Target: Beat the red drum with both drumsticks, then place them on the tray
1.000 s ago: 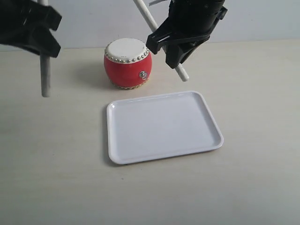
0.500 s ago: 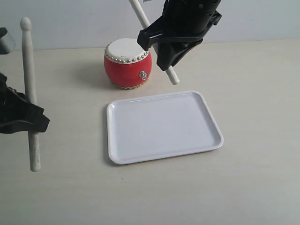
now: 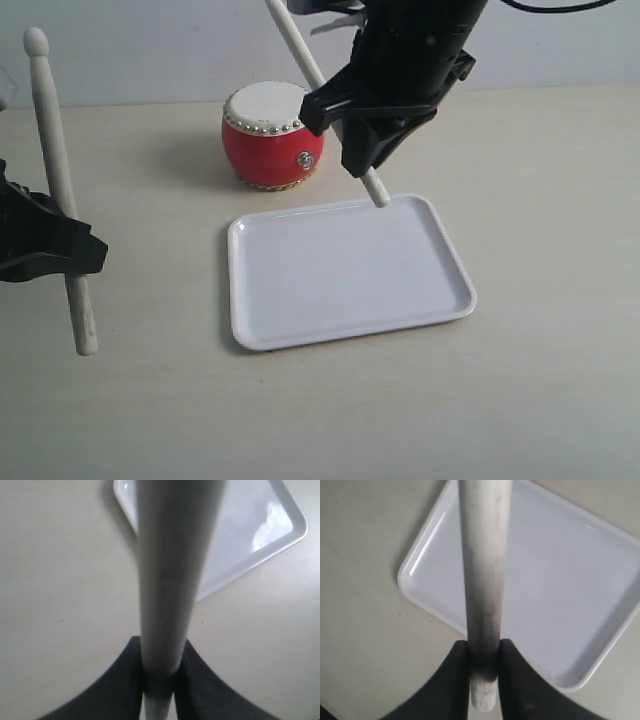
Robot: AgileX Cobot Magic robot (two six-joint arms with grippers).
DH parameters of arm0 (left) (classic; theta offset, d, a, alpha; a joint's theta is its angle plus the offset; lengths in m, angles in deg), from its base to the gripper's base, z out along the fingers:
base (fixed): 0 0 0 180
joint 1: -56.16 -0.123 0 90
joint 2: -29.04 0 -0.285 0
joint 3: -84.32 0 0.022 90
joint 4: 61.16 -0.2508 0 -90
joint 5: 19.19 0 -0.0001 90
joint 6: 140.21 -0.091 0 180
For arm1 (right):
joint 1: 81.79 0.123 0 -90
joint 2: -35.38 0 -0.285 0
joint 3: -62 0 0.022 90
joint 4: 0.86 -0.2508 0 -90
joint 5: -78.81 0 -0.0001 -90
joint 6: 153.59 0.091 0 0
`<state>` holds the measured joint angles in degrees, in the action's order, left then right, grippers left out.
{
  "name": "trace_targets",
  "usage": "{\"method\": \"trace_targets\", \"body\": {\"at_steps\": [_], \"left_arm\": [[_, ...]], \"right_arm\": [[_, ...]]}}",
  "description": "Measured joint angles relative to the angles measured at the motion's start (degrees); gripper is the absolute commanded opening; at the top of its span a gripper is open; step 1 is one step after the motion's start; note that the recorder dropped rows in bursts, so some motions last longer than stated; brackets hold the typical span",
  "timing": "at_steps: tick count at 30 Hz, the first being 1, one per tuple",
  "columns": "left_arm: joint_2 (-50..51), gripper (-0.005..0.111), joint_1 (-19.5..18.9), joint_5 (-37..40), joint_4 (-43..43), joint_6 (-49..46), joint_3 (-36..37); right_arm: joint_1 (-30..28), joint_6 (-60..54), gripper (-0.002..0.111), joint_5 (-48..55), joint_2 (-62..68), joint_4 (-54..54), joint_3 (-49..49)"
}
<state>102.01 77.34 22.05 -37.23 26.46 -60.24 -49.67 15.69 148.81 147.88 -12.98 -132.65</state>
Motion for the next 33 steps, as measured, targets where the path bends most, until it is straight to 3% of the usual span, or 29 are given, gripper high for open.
{"method": "trace_targets", "body": {"at_steps": [7, 33], "left_arm": [[0.0, 0.0, 0.0, 0.0, 0.12, -0.09, 0.0], [0.0, 0.0, 0.0, -0.11, 0.22, -0.8, 0.0]], "right_arm": [[0.0, 0.0, 0.0, -1.02, 0.0, 0.0, 4.22], [0.0, -1.56, 0.0, -1.48, 0.0, 0.0, 4.42]]}}
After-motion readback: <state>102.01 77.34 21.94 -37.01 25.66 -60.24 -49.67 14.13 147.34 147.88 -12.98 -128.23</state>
